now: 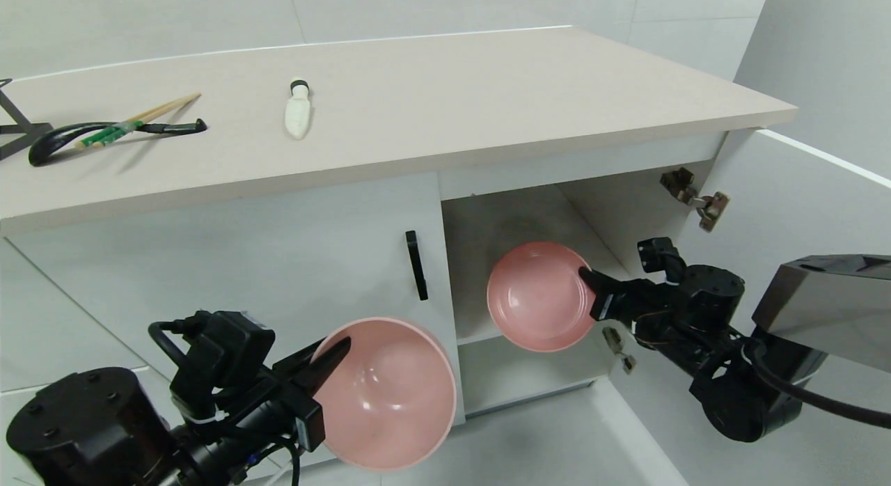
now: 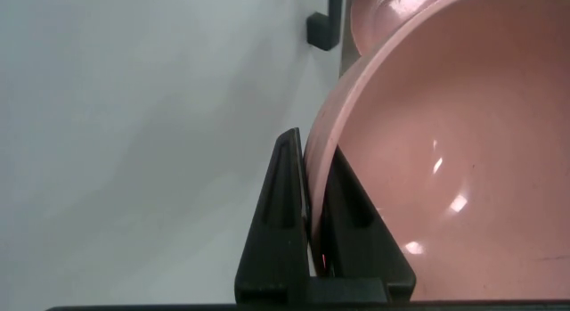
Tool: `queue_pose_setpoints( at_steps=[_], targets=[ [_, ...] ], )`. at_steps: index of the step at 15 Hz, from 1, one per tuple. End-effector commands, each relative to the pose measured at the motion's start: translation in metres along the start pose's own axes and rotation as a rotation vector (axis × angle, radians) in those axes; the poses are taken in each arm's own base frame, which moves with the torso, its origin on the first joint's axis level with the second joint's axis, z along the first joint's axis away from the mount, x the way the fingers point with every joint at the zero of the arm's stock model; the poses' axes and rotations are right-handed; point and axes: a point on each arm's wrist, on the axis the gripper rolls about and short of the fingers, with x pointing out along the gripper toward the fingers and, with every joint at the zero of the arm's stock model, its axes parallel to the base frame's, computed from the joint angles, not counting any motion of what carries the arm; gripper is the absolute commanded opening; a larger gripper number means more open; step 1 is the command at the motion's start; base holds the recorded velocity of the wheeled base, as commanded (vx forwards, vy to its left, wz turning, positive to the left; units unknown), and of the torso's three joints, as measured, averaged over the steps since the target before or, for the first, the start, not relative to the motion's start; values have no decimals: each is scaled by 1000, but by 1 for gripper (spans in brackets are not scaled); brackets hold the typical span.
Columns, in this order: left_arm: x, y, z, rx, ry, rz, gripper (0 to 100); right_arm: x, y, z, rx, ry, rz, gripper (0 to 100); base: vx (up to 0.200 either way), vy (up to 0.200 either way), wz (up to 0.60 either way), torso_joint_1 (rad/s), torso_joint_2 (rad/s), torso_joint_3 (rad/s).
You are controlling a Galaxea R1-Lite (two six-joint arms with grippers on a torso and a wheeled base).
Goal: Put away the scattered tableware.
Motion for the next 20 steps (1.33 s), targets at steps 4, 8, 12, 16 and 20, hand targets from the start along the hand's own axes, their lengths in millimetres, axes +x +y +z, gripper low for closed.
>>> queue_pose_setpoints(
  at_steps=[4,8,12,16,20],
  targets=[
    [0,9,6,-3,-33,46,0,31,-12,-26,63,-42,-94,0,0,0,0,0,0,0],
    [-1,9,7,-2,-41,45,0,40,-15,-39,64,-45,-114,0,0,0,0,0,0,0],
    [-1,9,8,-1,-44,46,0,55,-19,-41,136,-121,-189,0,0,0,0,0,0,0],
    [-1,9,8,-1,-44,46,0,63,-21,-50,140,-126,-193,0,0,0,0,0,0,0],
    [-1,9,9,-1,-50,48,0,76,-19,-41,137,-166,-130,0,0,0,0,0,0,0]
  ],
)
